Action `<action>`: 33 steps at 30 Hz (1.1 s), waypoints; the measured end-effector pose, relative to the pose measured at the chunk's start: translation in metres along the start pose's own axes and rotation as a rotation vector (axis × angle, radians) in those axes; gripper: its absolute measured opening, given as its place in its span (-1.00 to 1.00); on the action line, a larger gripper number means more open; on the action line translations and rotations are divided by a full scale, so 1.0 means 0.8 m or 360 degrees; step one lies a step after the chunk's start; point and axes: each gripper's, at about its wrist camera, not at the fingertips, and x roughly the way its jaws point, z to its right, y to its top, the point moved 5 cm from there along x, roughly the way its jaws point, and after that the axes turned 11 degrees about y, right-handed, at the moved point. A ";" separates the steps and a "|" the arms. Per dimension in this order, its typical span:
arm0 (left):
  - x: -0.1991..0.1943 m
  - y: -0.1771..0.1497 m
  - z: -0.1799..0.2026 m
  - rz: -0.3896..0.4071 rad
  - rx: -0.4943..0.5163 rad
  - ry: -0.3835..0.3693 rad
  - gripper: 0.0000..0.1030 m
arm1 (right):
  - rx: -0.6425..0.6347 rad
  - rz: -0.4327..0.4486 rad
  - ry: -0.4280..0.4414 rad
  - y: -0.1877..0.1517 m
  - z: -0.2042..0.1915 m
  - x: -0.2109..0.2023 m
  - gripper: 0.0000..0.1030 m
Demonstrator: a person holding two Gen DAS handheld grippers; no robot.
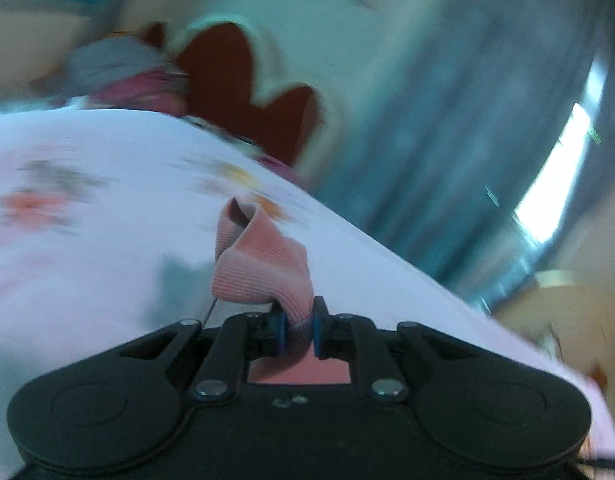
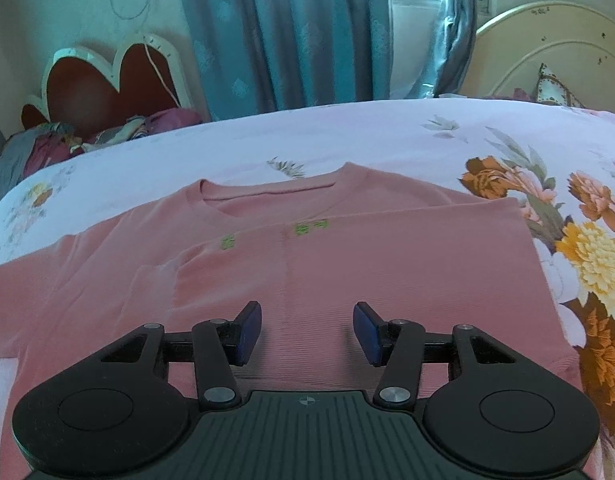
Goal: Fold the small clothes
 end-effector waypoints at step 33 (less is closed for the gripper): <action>-0.047 -0.176 0.213 -0.0226 0.0756 -0.0015 -0.24 | 0.0310 -0.0039 0.0372 -0.006 0.103 -0.026 0.42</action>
